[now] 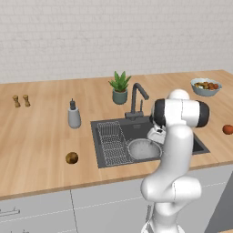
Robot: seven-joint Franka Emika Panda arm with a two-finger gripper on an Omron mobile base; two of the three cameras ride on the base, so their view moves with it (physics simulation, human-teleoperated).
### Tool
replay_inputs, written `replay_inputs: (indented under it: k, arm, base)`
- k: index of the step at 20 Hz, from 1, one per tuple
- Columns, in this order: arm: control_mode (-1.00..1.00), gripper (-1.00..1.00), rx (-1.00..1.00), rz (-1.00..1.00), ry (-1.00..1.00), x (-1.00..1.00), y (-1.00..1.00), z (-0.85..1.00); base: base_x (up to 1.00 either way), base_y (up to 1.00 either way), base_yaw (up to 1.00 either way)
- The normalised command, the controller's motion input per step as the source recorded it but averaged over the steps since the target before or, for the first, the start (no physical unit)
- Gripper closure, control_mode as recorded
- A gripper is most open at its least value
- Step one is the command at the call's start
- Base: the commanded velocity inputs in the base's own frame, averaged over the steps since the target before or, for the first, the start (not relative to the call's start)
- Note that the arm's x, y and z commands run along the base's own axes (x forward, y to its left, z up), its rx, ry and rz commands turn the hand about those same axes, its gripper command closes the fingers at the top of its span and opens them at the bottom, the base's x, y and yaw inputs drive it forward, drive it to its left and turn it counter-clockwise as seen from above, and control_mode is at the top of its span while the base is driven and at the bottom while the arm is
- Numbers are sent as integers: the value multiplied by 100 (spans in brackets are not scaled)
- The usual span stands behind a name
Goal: Put the colander in the sink, put the pear, pear, orange in the colander, and turn on the sink faucet and pour water over the colander.
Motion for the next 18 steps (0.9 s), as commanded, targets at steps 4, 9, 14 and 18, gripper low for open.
replay_inputs:
  k: [4, 9, 14, 18]
  arm:
    - [-100, -100, 0, -1, 0, 0, -13, 74]
    - [-100, -100, 0, -9, 11, 0, -35, 88]
    - [-100, -100, 0, -19, 15, -2, -58, 65]
    - [-100, -100, 0, -33, 18, -6, -59, 46]
  base:
    - [0, 0, 0]
    - [0, 0, 0]
    - [0, 0, 0]
    - [0, 0, 0]
